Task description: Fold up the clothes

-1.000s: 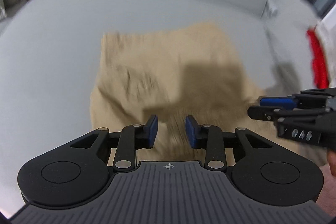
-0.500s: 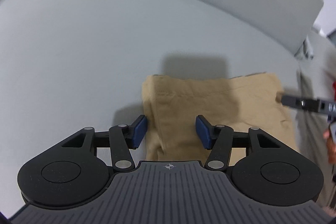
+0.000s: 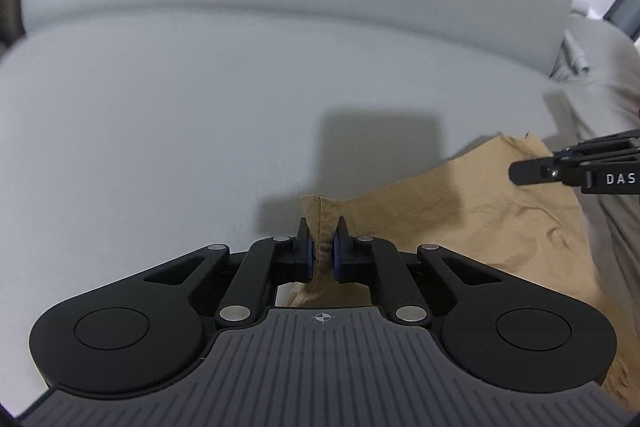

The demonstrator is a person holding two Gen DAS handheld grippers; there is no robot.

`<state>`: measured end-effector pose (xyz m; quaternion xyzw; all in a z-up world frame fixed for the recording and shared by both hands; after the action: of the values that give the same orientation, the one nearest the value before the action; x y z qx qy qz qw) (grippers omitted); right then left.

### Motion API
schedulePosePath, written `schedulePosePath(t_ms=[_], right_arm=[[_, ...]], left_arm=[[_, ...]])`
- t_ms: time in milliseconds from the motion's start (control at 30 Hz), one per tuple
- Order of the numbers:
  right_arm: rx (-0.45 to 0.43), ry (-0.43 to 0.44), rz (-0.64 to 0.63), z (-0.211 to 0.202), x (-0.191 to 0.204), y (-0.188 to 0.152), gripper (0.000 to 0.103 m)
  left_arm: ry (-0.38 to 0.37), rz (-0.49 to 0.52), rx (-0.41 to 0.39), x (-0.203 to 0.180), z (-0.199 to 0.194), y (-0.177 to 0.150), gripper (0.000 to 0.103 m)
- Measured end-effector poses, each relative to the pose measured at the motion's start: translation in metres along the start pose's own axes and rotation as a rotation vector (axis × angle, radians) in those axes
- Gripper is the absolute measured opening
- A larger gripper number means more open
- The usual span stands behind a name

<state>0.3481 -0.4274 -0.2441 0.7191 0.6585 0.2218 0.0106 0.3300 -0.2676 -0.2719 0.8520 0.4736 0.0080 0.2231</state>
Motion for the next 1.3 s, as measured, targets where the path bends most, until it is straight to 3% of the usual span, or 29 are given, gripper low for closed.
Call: schedulePosePath(t_ms=[133,267,467,600,667,767,833,933,1033,1167,1267,1300], right_arm=[[-0.142,-0.008,-0.035,-0.069,0.021,-0.007,0.005],[-0.234,-0.005,-0.060,-0.129,0.042,-0.037,0.005],[-0.328,-0.019,-0.133,-0.205,0.075,-0.106,0.005],[-0.363,-0.039,-0.190,-0.233,0.085,-0.151,0.006],[-0.346,-0.065,-0.254,-0.233,0.096,-0.182,0.005],[-0.238,-0.139,-0.397,-0.208,0.104,-0.214,0.005],[-0.140,-0.171,-0.469,-0.186,0.105,-0.243,0.005],[-0.023,-0.180,-0.500,-0.151,0.107,-0.267,0.005],[0.039,-0.196,-0.515,-0.127,0.111,-0.272,0.006],[0.057,-0.209,-0.507,-0.129,0.115,-0.272,0.006],[0.021,-0.200,-0.503,-0.153,0.107,-0.285,0.006],[0.017,-0.198,-0.502,-0.150,0.109,-0.278,0.006]], left_arm=[[-0.024,0.027,-0.091,-0.013,-0.048,0.001,0.009],[-0.057,0.069,-0.192,-0.036,-0.117,-0.027,0.009],[-0.084,0.104,-0.283,-0.073,-0.198,-0.097,0.008],[-0.063,0.179,-0.310,-0.093,-0.235,-0.154,0.008],[-0.031,0.240,-0.294,-0.105,-0.237,-0.178,0.008],[0.030,0.358,-0.193,-0.126,-0.214,-0.219,0.008],[0.062,0.400,-0.070,-0.127,-0.185,-0.249,0.008],[0.053,0.340,0.080,-0.122,-0.150,-0.270,0.008],[0.022,0.242,0.145,-0.112,-0.143,-0.273,0.010],[0.012,0.259,0.131,-0.118,-0.158,-0.268,0.014],[-0.126,0.291,0.006,-0.135,-0.200,-0.265,0.025],[-0.211,0.256,-0.048,-0.137,-0.218,-0.260,0.027]])
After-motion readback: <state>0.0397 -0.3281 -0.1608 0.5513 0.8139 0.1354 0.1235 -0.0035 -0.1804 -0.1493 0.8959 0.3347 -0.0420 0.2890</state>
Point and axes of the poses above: each gripper's, at about its wrist camera, not at the fingertips, and z roughly the way its jaws point, x to its left, y to its top, the point moved 9 cm from there along z, roughly the way its jaws point, and after that the axes turned 9 degrees about x, right-handed, at the moved point
